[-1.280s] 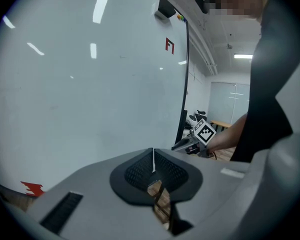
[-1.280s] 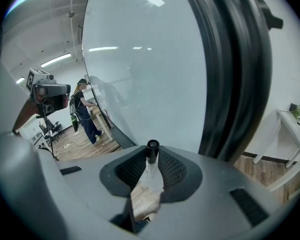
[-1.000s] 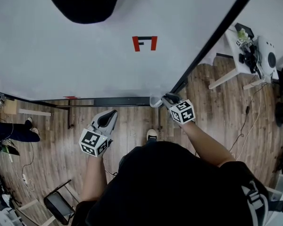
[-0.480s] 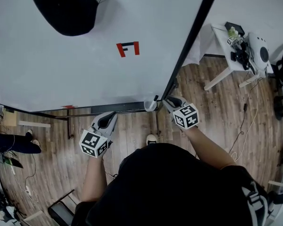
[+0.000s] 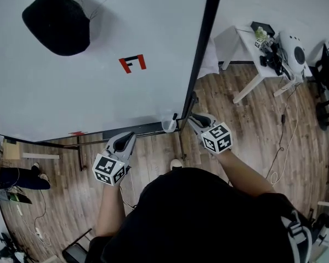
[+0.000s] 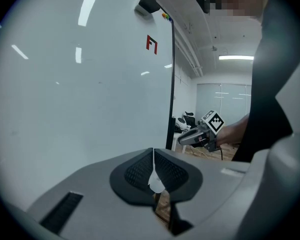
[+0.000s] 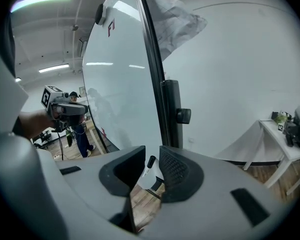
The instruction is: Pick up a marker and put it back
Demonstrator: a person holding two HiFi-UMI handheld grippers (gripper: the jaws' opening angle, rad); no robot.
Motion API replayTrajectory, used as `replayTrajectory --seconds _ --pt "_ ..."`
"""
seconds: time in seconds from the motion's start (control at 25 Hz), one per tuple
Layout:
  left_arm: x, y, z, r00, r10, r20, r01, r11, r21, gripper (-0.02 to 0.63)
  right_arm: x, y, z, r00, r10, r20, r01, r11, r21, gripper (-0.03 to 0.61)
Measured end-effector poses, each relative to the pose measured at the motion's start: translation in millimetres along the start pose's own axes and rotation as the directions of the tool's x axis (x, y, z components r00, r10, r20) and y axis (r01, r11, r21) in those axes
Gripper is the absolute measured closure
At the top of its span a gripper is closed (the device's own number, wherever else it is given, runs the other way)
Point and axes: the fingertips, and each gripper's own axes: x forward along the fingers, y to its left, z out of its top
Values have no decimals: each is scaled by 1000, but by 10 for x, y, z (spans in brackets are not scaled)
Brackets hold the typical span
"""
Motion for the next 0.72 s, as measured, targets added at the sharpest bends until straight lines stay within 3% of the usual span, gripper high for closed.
replayTrajectory --seconds 0.72 --pt "13 -48 27 1000 -13 -3 13 1000 10 597 -95 -26 -35 1000 -12 14 12 1000 24 518"
